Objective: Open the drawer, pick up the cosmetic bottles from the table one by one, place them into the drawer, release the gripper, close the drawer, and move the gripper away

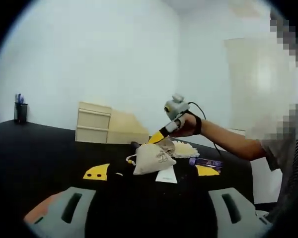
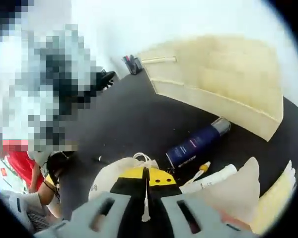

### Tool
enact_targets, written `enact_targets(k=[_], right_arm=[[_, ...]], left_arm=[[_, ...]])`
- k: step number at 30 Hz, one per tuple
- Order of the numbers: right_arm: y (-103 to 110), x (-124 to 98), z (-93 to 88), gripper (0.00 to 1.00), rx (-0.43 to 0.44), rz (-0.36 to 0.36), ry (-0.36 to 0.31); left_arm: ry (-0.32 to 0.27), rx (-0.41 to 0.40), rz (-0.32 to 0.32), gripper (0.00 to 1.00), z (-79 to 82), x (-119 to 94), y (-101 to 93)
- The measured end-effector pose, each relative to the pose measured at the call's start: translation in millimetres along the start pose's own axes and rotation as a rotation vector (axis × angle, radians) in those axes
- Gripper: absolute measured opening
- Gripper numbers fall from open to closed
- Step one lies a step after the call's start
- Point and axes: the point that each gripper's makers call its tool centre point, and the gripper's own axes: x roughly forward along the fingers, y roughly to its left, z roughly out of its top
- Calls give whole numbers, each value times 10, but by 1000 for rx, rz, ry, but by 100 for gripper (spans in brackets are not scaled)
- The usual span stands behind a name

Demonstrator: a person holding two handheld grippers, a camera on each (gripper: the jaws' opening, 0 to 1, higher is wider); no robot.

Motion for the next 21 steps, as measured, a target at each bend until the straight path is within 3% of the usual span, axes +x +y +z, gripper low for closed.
enact_targets(k=[5,7,8,9,11,13,14,18,21], right_arm=[[227,-165,212,0,-116,13,-114],[309,-211,202,0,-116,17,-97],[293,-223,222,0,-156,0,-97],[195,-211,223,0,-201,-52,-81],[49,-137,160,3,-179,-91,-28],[39,-33,-7,20,-60,-24,71],[8,10,1,22,-31,-15,60],[-125,96,-140,23,-13,-40,136],[-54,156,-164,18,-3,-1,156]], left_arm=[[0,1,4,60,-3,-1,-2],[3,2,8,60,-11,-1,0],[4,3,9,60,-13,0,-2],[5,4,11,60,-16,1,-3],[9,6,15,60,-23,0,1],[9,4,18,60,-26,-4,7],[10,4,20,59,-27,-7,10],[8,2,25,59,-28,-8,18],[12,1,26,59,-34,-2,30]])
